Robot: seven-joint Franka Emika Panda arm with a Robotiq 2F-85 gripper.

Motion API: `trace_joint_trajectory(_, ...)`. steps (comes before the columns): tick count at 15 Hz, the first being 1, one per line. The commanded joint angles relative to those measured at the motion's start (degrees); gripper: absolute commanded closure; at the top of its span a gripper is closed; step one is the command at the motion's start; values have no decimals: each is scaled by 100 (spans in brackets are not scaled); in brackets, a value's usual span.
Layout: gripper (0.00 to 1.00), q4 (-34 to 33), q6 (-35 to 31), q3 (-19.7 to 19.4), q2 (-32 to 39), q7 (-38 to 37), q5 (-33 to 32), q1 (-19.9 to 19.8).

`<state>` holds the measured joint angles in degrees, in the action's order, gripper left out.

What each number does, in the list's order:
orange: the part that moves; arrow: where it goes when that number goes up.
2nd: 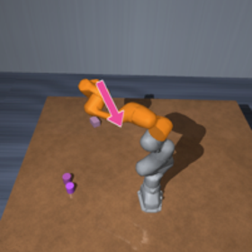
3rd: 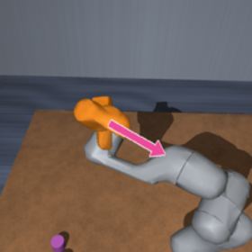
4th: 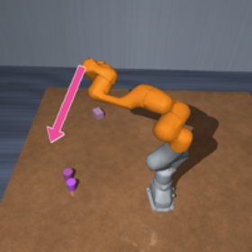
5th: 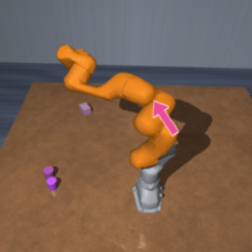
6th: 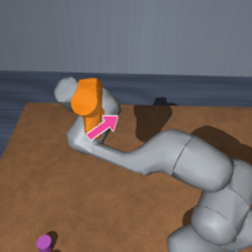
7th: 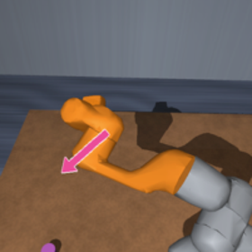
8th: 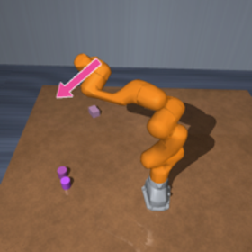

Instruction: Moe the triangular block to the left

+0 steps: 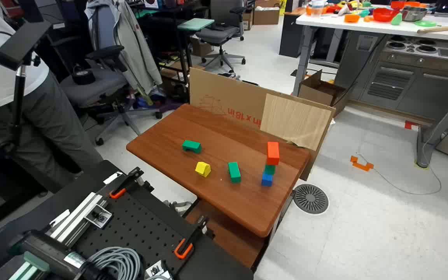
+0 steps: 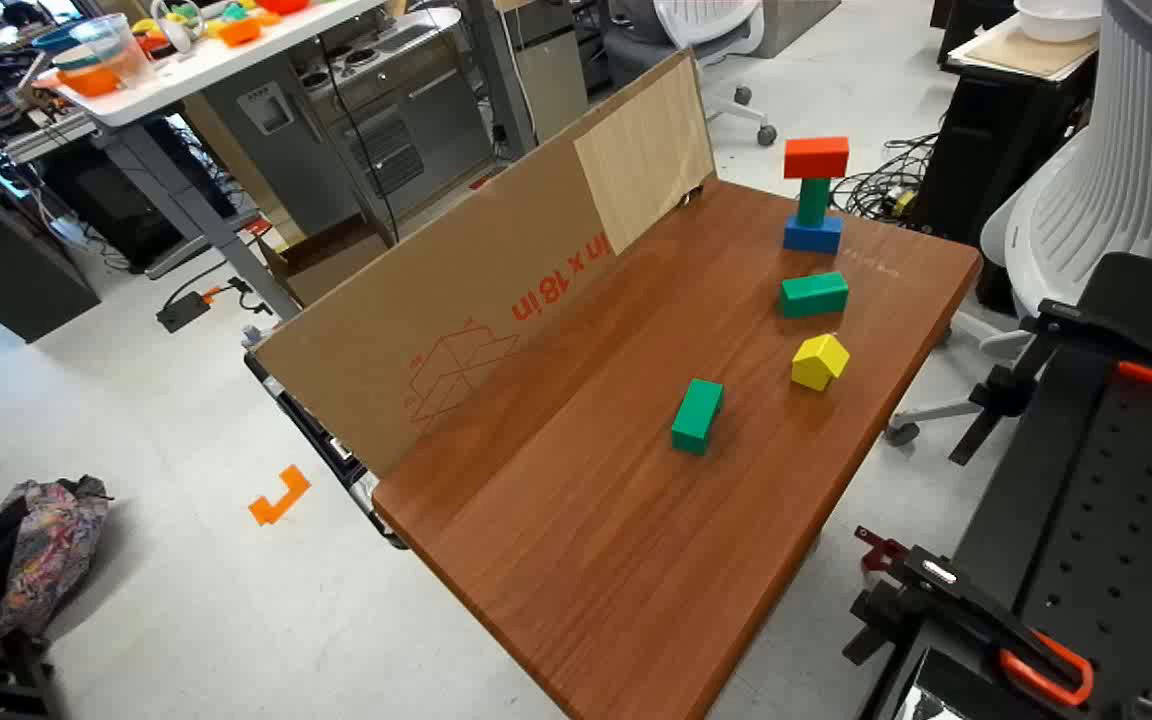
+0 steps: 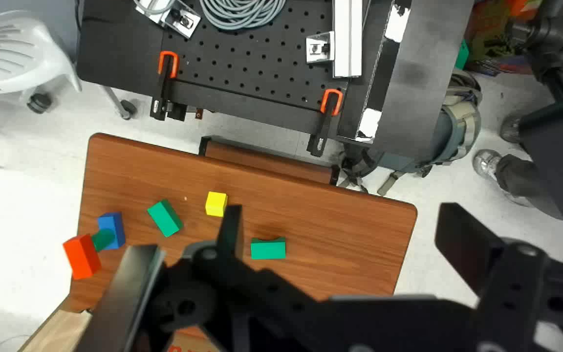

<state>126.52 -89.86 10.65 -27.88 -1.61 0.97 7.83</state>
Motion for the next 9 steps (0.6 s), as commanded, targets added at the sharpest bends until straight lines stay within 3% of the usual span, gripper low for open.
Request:
trace_joint_trajectory(1,0,-20,15,-37,11,-21,-16,50)
trace_joint_trajectory(9,0,-36,124,-21,17,-155,-1,26)
